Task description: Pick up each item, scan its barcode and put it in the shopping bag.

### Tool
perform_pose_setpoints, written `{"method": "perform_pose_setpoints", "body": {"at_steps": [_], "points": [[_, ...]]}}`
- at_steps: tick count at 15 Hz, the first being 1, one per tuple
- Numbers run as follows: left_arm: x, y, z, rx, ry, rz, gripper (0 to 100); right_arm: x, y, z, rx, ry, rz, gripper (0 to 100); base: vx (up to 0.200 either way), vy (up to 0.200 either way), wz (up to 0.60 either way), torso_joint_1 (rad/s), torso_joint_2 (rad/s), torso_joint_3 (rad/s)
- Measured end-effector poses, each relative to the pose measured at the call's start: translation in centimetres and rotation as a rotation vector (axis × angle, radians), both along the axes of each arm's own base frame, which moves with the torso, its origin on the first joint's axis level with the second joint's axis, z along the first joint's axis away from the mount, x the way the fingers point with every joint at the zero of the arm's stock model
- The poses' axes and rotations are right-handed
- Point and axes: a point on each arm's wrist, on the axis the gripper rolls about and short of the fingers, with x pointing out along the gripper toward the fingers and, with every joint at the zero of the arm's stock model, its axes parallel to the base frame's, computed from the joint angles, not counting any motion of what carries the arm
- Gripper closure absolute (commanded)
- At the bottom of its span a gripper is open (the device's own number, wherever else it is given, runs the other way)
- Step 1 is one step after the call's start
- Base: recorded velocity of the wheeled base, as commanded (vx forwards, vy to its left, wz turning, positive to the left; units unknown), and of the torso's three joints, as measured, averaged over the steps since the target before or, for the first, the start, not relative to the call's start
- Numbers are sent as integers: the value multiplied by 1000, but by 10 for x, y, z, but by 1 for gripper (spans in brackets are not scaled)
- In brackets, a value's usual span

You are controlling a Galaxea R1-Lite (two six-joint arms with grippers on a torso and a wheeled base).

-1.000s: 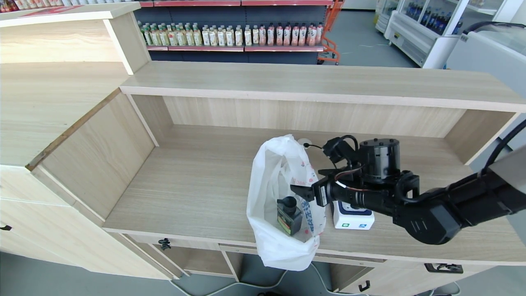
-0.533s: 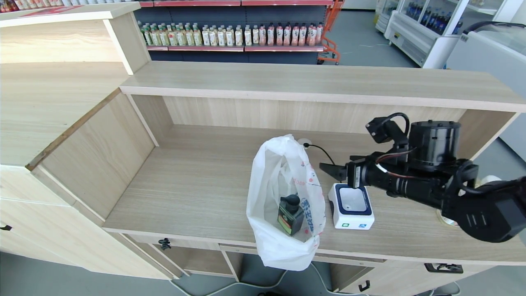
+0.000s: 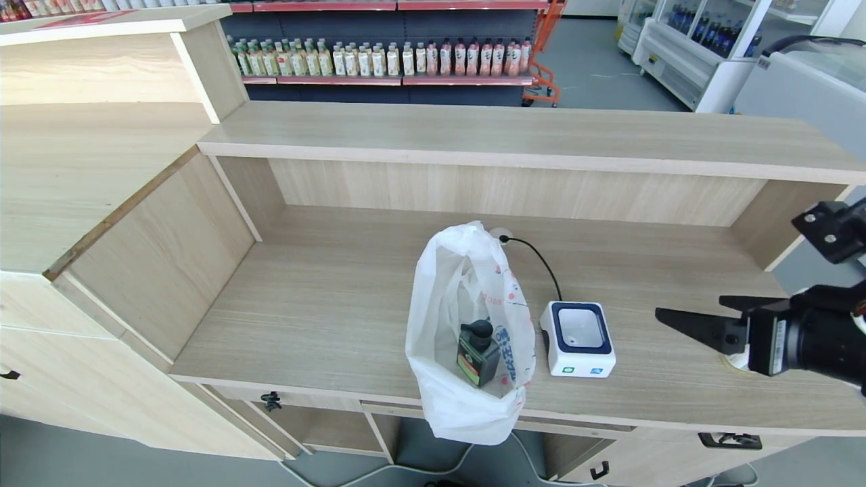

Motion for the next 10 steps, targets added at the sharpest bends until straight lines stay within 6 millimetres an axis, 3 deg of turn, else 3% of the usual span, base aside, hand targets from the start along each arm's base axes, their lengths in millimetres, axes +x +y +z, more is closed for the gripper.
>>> {"method": "perform_pose_setpoints", "body": {"at_steps": [2,5,10], "points": [[0,0,0,0,0,0,100,-17,-9,4,-1,-3,-26,0,0,0,0,0,0,0],[0,0,0,0,0,0,100,-30,-13,8,6,-29,-35,0,-200,-200,0,12,2,2],[0,0,0,0,1,-1,100,-35,-18,2,0,-17,-61,0,-200,-200,0,-1,-1,1]]}}
